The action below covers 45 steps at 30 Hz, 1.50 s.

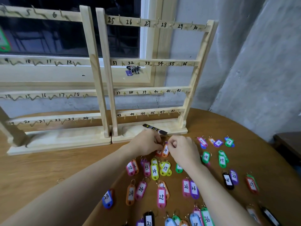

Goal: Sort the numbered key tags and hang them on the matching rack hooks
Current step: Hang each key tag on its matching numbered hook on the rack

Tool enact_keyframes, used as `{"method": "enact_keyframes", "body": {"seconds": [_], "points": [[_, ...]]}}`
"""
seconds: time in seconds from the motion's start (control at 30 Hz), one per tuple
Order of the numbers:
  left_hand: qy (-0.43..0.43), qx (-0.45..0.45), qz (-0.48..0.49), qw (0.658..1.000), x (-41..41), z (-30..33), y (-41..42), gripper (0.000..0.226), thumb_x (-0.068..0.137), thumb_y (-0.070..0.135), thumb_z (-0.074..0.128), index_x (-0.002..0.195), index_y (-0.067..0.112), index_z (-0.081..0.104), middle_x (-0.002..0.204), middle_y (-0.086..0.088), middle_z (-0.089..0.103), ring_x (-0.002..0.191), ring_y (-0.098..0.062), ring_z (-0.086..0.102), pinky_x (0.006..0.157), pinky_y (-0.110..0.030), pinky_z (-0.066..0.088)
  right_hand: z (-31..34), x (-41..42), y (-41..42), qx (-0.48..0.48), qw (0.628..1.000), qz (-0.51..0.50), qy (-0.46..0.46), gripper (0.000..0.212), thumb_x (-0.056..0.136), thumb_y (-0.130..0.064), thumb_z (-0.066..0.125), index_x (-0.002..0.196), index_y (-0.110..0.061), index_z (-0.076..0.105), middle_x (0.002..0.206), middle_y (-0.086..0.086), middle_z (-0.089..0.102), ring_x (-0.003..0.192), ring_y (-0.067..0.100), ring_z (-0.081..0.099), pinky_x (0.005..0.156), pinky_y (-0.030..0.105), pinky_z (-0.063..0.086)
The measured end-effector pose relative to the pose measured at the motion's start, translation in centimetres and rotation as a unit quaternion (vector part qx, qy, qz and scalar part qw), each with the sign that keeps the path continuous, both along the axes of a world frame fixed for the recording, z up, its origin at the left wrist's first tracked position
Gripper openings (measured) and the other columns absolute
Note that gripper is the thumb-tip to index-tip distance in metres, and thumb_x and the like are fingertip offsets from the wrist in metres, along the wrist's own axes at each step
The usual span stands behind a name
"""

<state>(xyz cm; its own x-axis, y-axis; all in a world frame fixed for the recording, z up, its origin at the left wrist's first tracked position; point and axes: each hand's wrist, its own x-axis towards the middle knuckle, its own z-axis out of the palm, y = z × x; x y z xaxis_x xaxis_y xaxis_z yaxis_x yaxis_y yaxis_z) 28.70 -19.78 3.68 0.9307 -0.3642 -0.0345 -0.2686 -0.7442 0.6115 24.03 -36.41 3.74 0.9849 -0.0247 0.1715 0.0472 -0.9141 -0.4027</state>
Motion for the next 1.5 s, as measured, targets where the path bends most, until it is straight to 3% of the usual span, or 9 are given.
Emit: {"method": "enact_keyframes", "body": {"seconds": [0.2, 0.33, 0.43, 0.8, 0.93, 1.03, 1.13, 1.33, 1.5], "points": [[-0.004, 0.001, 0.006, 1.000, 0.2, -0.6, -0.3, 0.009, 0.083, 0.022, 0.077, 0.091, 0.021, 0.071, 0.092, 0.001, 0.072, 0.088, -0.019, 0.066, 0.082, -0.040, 0.056, 0.4, -0.1, -0.9, 0.048, 0.999, -0.009, 0.000, 0.016, 0.094, -0.023, 0.064, 0.080, -0.024, 0.071, 0.065, -0.010, 0.065, 0.066, 0.010, 0.062, 0.054, 0.030, 0.054], [-0.018, 0.010, 0.008, 1.000, 0.3, -0.6, -0.6, 0.020, 0.085, 0.031, 0.077, 0.103, 0.024, 0.070, 0.092, 0.005, 0.064, 0.089, -0.015, 0.062, 0.077, -0.032, 0.053, 0.4, -0.2, -1.6, 0.075, 0.997, -0.005, -0.004, 0.014, 0.094, -0.023, 0.066, 0.082, -0.022, 0.073, 0.059, -0.013, 0.060, 0.064, 0.007, 0.060, 0.051, 0.022, 0.044], [-0.030, 0.009, -0.003, 1.000, 0.3, -0.7, -0.6, 0.008, 0.086, 0.028, 0.076, 0.091, 0.029, 0.070, 0.087, 0.009, 0.062, 0.086, -0.012, 0.060, 0.072, -0.028, 0.047, 0.2, -0.4, -2.0, 0.087, 0.996, -0.004, 0.003, 0.013, 0.095, -0.023, 0.066, 0.085, -0.022, 0.074, 0.059, -0.013, 0.058, 0.063, 0.006, 0.059, 0.052, 0.019, 0.040], [-0.085, 0.025, -0.014, 0.996, -0.7, 1.5, 3.1, 0.013, 0.094, 0.020, 0.065, 0.093, 0.021, 0.079, 0.096, 0.008, 0.075, 0.089, -0.012, 0.065, 0.082, -0.032, 0.053, 2.1, -1.0, -1.8, 0.165, 0.984, 0.025, -0.064, 0.017, 0.093, -0.024, 0.068, 0.077, -0.022, 0.074, 0.057, -0.009, 0.063, 0.059, 0.011, 0.060, 0.056, 0.033, 0.052], [-0.144, -0.008, 0.014, 0.990, -2.7, 5.0, 6.5, 0.016, 0.095, 0.016, 0.065, 0.086, 0.019, 0.078, 0.087, 0.011, 0.072, 0.082, -0.005, 0.064, 0.076, -0.025, 0.050, 4.2, -1.0, 0.8, 0.232, 0.967, 0.059, -0.082, 0.016, 0.092, -0.020, 0.071, 0.077, -0.021, 0.074, 0.053, -0.011, 0.059, 0.051, 0.005, 0.051, 0.056, 0.030, 0.045], [-0.180, -0.018, 0.037, 0.983, -4.8, 8.7, 9.5, 0.017, 0.094, 0.014, 0.066, 0.081, 0.017, 0.077, 0.074, 0.017, 0.066, 0.066, 0.004, 0.061, 0.066, -0.016, 0.044, 6.9, -1.6, 3.7, 0.268, 0.954, 0.101, -0.091, 0.014, 0.093, -0.015, 0.069, 0.081, -0.018, 0.075, 0.061, -0.019, 0.066, 0.061, -0.001, 0.059, 0.060, 0.020, 0.046], [-0.222, -0.002, 0.076, 0.972, -7.0, 12.6, 13.3, 0.012, 0.093, 0.016, 0.068, 0.084, 0.019, 0.076, 0.078, 0.013, 0.069, 0.069, 0.005, 0.061, 0.064, -0.016, 0.042, 10.0, -1.9, 7.2, 0.289, 0.941, 0.140, -0.108, 0.016, 0.094, -0.015, 0.068, 0.080, -0.021, 0.073, 0.068, -0.018, 0.069, 0.070, -0.005, 0.062, 0.062, 0.009, 0.043], [-0.290, 0.046, 0.127, 0.948, -11.8, 22.1, 21.7, 0.010, 0.095, 0.021, 0.066, 0.088, 0.025, 0.071, 0.079, 0.020, 0.065, 0.071, 0.008, 0.060, 0.063, -0.005, 0.043, 17.1, -2.4, 15.5, 0.324, 0.904, 0.235, -0.151, 0.017, 0.097, -0.016, 0.064, 0.082, -0.018, 0.072, 0.073, -0.005, 0.069, 0.069, 0.005, 0.061, 0.062, 0.015, 0.046], [-0.370, 0.033, 0.202, 0.906, -12.4, 28.0, 27.1, 0.016, 0.096, 0.022, 0.065, 0.081, 0.022, 0.069, 0.073, 0.010, 0.067, 0.061, -0.003, 0.061, 0.061, -0.020, 0.046, 22.5, -1.7, 22.0, 0.356, 0.874, 0.282, -0.172, 0.017, 0.097, -0.018, 0.063, 0.083, -0.015, 0.072, 0.070, -0.003, 0.069, 0.063, 0.009, 0.060, 0.061, 0.023, 0.047]]}}
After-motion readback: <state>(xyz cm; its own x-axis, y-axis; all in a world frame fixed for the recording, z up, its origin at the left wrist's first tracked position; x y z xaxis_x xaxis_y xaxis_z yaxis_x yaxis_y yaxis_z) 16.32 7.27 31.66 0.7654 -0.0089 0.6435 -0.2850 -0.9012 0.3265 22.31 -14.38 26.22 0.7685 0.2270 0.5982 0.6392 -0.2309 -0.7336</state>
